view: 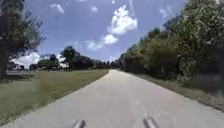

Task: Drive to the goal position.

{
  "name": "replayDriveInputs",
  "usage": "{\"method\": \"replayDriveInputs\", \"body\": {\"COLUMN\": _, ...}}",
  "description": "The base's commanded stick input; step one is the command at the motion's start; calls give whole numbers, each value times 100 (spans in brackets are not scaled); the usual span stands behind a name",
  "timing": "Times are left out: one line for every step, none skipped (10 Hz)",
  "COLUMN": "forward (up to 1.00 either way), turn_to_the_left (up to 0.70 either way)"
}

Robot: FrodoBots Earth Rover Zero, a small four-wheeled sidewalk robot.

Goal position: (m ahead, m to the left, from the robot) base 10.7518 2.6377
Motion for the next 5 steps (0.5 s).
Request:
{"method": "replayDriveInputs", "body": {"forward": 50, "turn_to_the_left": 0}}
{"method": "replayDriveInputs", "body": {"forward": 50, "turn_to_the_left": 0}}
{"method": "replayDriveInputs", "body": {"forward": 50, "turn_to_the_left": 0}}
{"method": "replayDriveInputs", "body": {"forward": 50, "turn_to_the_left": 0}}
{"method": "replayDriveInputs", "body": {"forward": 50, "turn_to_the_left": 0}}
